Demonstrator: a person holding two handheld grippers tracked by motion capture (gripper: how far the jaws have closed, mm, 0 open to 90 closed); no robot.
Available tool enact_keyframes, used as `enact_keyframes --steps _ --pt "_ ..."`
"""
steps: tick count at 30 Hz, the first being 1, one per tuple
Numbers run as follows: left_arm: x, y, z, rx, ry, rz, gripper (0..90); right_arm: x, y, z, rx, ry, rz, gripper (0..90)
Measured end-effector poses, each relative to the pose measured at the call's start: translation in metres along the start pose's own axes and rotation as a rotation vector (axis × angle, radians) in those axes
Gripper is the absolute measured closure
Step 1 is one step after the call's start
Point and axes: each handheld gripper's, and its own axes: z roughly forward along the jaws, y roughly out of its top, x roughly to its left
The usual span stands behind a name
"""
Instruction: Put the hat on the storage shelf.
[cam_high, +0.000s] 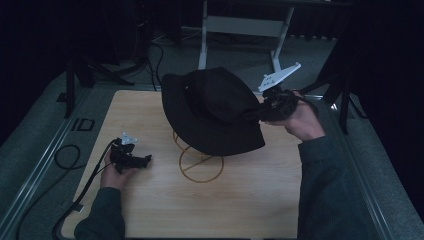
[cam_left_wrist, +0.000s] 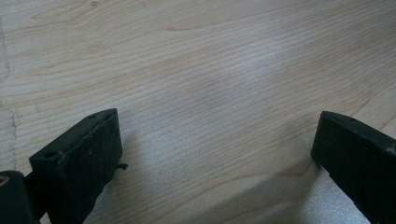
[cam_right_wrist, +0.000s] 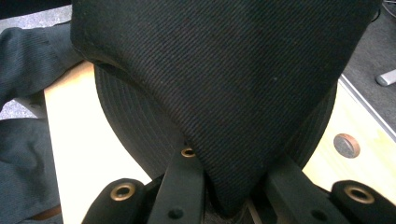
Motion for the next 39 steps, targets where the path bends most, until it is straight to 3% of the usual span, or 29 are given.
enact_keyframes --steps 31,39 --pt "0.0 0.0 0.0 -0.001 0.001 -0.001 2.0 0.009 0.014 0.028 0.079 0.05 -0.032 85.3" --pt "0.0 0.0 0.0 -0.001 0.001 0.0 2.0 0.008 0.014 0.036 0.093 0.048 -0.032 80.3"
